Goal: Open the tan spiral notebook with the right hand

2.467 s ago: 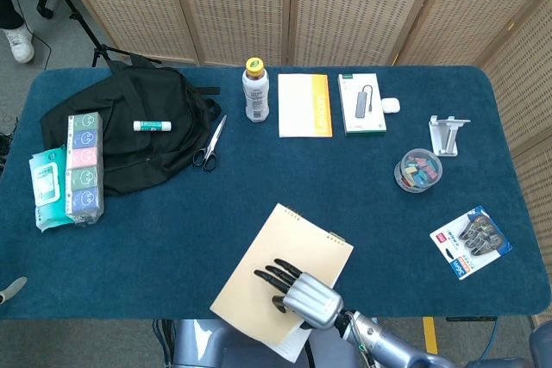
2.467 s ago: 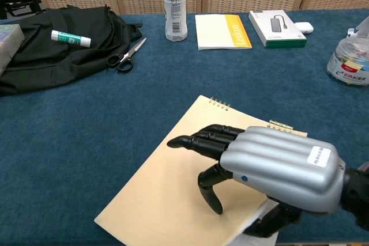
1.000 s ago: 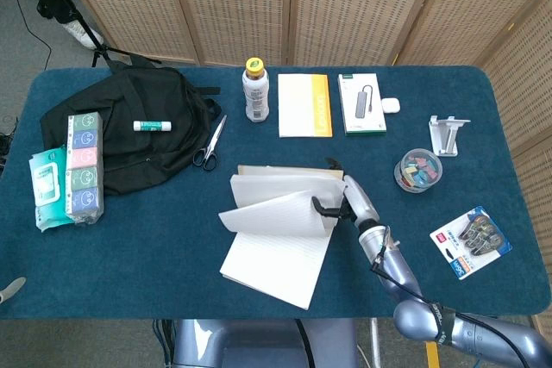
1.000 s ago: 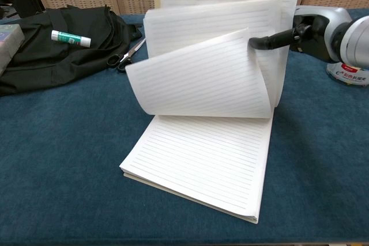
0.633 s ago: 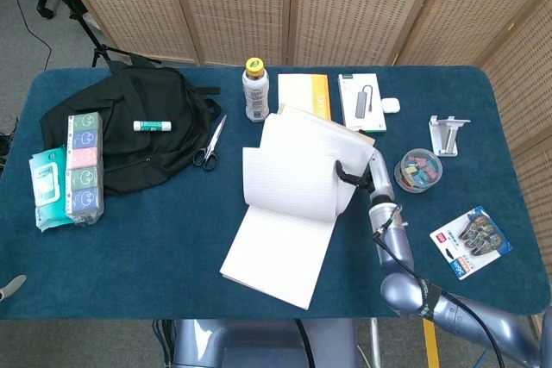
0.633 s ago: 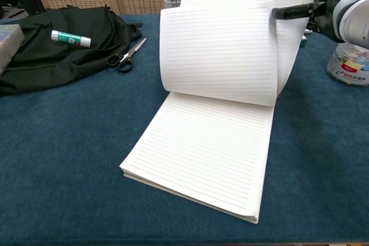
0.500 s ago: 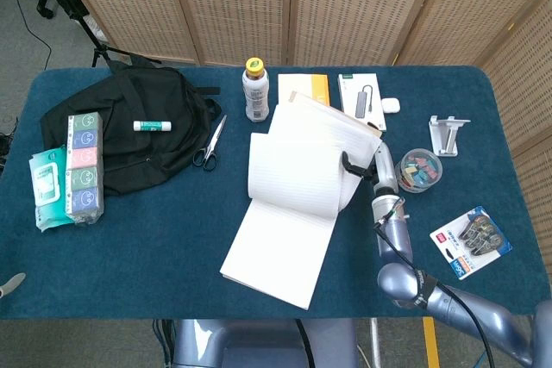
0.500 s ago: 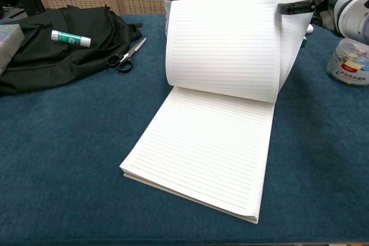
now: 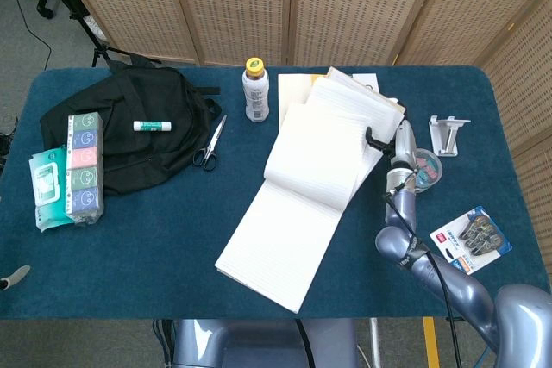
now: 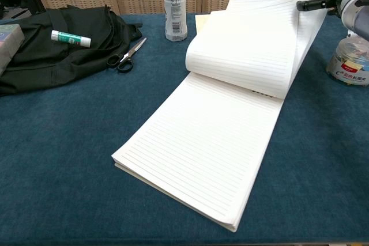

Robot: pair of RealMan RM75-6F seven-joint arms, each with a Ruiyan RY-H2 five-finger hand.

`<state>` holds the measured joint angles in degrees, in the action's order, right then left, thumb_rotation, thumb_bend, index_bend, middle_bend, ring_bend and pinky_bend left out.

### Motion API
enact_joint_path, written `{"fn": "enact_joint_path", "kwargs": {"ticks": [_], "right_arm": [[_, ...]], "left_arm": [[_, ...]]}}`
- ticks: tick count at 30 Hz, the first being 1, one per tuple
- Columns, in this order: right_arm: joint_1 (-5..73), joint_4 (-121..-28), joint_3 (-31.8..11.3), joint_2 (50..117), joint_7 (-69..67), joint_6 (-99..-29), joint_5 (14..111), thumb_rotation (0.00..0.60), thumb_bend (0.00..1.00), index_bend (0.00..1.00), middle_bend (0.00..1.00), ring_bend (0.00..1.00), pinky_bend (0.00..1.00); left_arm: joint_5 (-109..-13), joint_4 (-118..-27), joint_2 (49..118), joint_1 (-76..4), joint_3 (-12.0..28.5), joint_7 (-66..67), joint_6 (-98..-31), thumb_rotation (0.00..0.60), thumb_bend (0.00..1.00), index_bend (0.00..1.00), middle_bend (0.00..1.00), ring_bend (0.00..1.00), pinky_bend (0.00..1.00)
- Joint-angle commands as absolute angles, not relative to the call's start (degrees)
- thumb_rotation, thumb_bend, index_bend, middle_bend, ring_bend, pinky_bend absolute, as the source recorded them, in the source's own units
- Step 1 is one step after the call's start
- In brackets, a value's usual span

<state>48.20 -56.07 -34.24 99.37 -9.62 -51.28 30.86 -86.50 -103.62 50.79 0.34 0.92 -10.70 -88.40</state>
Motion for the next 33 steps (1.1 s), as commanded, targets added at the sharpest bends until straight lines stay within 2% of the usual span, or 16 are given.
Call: {"fn": "enact_joint_path", "kwargs": {"ticks": [1,3,5,10,19,25,29,33], "right_arm": [[49.73,-49.01,-32.12,101.15,-11.01,-45.12,35.62,0.600,0.33,0.06,0.00,0.00,0.00],[49.63,-47.38,-31.23,101.51,-11.60,-45.65,38.37,0.600,0.20,0.00,0.00,0.00,0.00],[49.29,-47.02,-30.88,101.45,-12.15,-46.13,40.10,0.600,0.14,0.00,0.00,0.00,0.00],[48.00,-49.39,-30.51,100.27,-12.77,-48.13,43.10,0.600,0.14,0.00,0.00,0.00,0.00],[41.78,-64.22,-28.04,93.18,-10.25,-56.35,49.47,0.600,0.14,0.00,0.00,0.00,0.00],[41.93,-60.82,-28.82,92.61,-0.33,-64.96,49.46,0.600,0.14,0.00,0.00,0.00,0.00],[41.78,-56.94,-28.86,91.16,4.74,-67.24,49.56,0.600,0.13,0.00,0.00,0.00,0.00],[40.37,-57.09,-28.70,89.01,3.52,-67.72,51.10,0.600,0.13,0.00,0.00,0.00,0.00]], "left_arm": [[-86.13,-103.93,50.93,0.08,1.06,-10.11,-88.00,0.600,0.00,0.00,0.00,0.00,0.00],[-86.11,-104.10,51.00,0.02,1.06,-9.71,-87.90,0.600,0.00,0.00,0.00,0.00,0.00],[-86.28,-104.18,51.01,0.07,1.01,-9.63,-88.01,0.600,0.00,0.00,0.00,0.00,0.00],[-86.92,-104.03,50.90,0.30,0.86,-10.24,-88.53,0.600,0.00,0.00,0.00,0.00,0.00],[-89.11,-103.16,50.56,1.24,0.23,-12.39,-90.51,0.600,0.00,0.00,0.00,0.00,0.00],[-90.71,-102.58,50.36,1.99,-0.29,-13.91,-92.09,0.600,0.00,0.00,0.00,0.00,0.00],[-91.47,-102.19,50.30,2.52,-0.49,-14.75,-93.23,0.600,0.00,0.00,0.00,0.00,0.00],[-92.16,-101.83,50.24,2.86,-0.73,-15.38,-93.93,0.600,0.00,0.00,0.00,0.00,0.00]]}}
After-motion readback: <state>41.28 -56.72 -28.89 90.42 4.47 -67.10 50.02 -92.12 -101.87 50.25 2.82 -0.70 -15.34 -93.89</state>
